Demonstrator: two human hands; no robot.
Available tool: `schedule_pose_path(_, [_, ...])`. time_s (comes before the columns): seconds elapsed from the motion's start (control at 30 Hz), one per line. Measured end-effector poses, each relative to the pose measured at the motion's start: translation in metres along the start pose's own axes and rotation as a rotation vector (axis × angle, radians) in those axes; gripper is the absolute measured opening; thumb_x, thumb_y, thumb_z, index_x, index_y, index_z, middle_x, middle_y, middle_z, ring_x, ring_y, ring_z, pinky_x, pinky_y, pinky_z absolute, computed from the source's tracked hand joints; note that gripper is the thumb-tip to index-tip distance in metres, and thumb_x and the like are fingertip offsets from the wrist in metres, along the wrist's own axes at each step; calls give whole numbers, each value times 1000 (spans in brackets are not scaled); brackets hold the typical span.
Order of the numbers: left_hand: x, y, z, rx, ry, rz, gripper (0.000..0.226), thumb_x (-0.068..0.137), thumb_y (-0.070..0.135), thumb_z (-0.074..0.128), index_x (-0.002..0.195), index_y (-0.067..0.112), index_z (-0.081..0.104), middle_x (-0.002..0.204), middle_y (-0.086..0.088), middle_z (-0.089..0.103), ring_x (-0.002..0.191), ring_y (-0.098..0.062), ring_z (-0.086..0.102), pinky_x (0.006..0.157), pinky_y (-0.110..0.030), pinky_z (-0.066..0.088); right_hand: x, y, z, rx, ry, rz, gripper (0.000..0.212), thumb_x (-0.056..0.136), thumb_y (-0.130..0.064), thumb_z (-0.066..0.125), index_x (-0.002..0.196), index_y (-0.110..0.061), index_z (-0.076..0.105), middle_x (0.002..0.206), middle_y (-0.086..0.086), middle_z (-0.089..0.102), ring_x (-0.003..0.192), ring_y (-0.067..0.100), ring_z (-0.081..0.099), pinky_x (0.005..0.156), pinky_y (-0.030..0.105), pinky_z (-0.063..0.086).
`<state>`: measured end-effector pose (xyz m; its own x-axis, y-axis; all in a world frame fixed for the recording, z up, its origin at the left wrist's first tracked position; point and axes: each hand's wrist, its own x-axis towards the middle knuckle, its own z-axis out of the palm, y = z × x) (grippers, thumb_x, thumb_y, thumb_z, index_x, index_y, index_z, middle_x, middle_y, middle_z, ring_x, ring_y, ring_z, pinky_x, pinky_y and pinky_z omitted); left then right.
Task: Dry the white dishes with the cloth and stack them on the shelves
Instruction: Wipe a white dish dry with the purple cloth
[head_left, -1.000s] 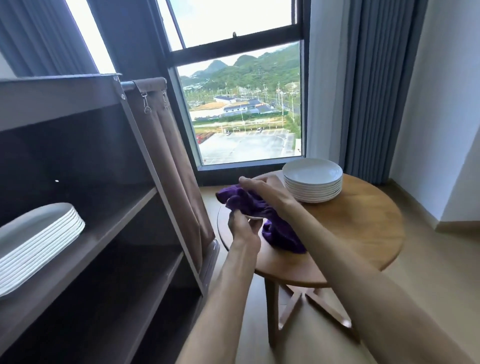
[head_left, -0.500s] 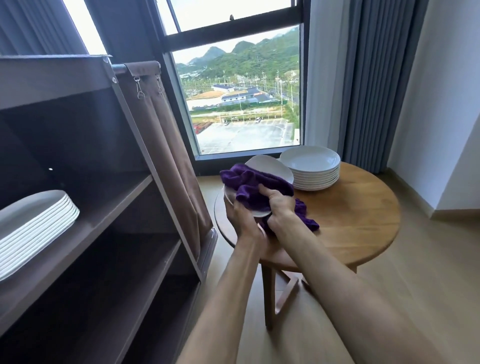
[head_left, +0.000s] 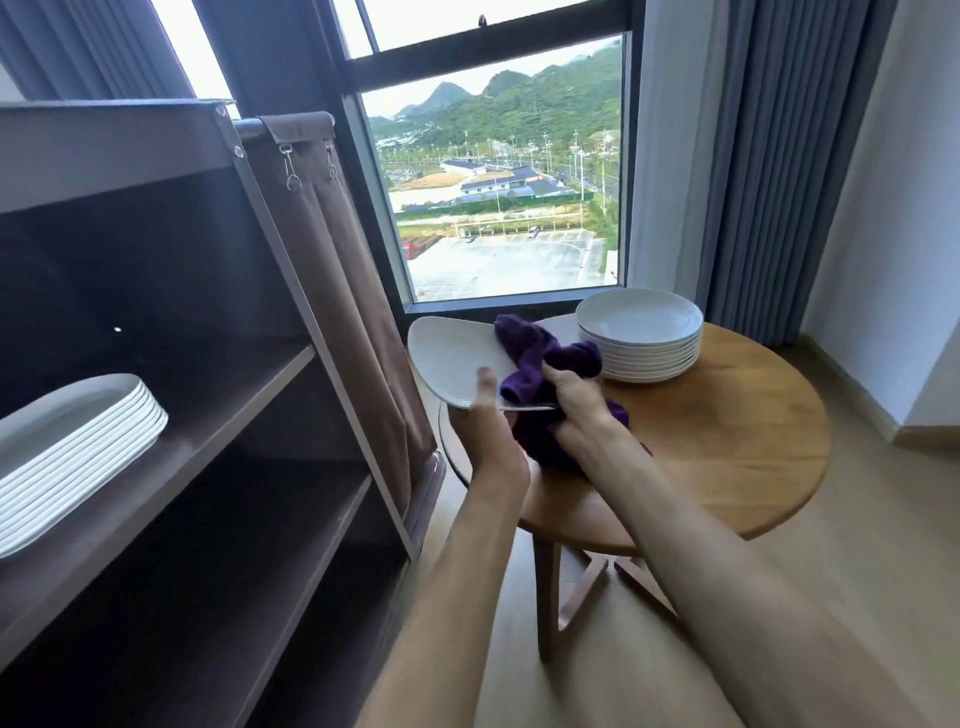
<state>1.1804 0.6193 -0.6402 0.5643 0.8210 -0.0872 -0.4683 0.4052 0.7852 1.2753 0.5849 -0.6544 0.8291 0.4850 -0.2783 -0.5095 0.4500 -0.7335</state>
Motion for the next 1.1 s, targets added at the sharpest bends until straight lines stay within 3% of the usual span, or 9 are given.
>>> schedule_pose_path(0.13, [14, 15, -11, 198, 33, 104, 14, 103, 19, 55, 108, 31, 59, 107, 1, 66, 97, -18, 63, 64, -23, 56, 5, -10, -15, -446, 90, -289, 18, 77, -18, 82, 82, -16, 65, 88, 3, 71, 95, 28, 69, 93, 45, 56])
schedule_pose_path(0.2, [20, 23, -15, 307, -44, 148, 15, 100, 17, 56, 106, 31, 59, 103, 3, 66, 93, -13, 62, 53, -13, 51, 2, -17, -12, -656, 64, -442, 25, 83, -36, 75, 93, -16, 66, 94, 2, 70, 97, 23, 65, 97, 46, 51])
schedule_pose_path(0.3, [23, 38, -8, 410, -153, 177, 17, 95, 27, 55, 110, 26, 64, 96, 2, 72, 89, -14, 67, 56, -15, 54, -6, -17, 0, -861, -13, -518, 65, 84, -66, 59, 130, -20, 55, 122, 5, 66, 112, 25, 61, 104, 45, 46])
schedule_pose_path(0.4, [23, 48, 0, 592, -278, 175, 41, 87, 53, 49, 109, 25, 70, 100, -5, 75, 90, -19, 71, 65, -25, 60, -10, -23, 13, -1076, -66, -598, 90, 74, -85, 38, 137, -20, 44, 125, 8, 62, 110, 30, 60, 100, 47, 46])
schedule_pose_path(0.6, [10, 31, 14, 508, -362, 148, 79, 87, 71, 48, 151, 24, 45, 137, -5, 63, 122, -15, 63, 96, -34, 56, -26, -25, 40, -958, -371, -616, 73, 89, -60, 43, 148, -19, 33, 139, 13, 51, 122, 28, 55, 107, 52, 44])
schedule_pose_path(0.67, [10, 24, 16, 482, -300, 149, 74, 97, 66, 44, 156, 21, 40, 151, -7, 52, 138, -21, 51, 113, -35, 41, -32, -20, 40, -901, -474, -564, 72, 92, -55, 41, 155, -23, 27, 150, 9, 43, 132, 25, 50, 113, 48, 41])
schedule_pose_path(0.8, [15, 21, 15, 441, -218, 140, 70, 104, 55, 35, 156, 9, 37, 158, -14, 43, 146, -27, 42, 119, -36, 35, -37, -18, 36, -958, -612, -582, 50, 106, -38, 39, 154, -25, 39, 155, -2, 44, 141, 13, 43, 120, 43, 32])
schedule_pose_path(0.93, [13, 28, 13, 231, -201, 214, 51, 96, 59, 51, 123, 20, 69, 118, -6, 73, 112, -22, 69, 105, -43, 52, -40, -20, 32, -848, -612, -709, 31, 102, -11, 52, 129, -11, 67, 125, -4, 66, 121, 14, 60, 110, 43, 45])
schedule_pose_path(1.1, [20, 37, 7, 81, -331, 164, 52, 103, 54, 37, 95, 20, 76, 87, -2, 72, 86, -15, 73, 80, -29, 60, -36, -26, 35, -839, -516, -789, 12, 93, -4, 67, 98, 3, 75, 112, 11, 65, 105, 24, 64, 89, 45, 55])
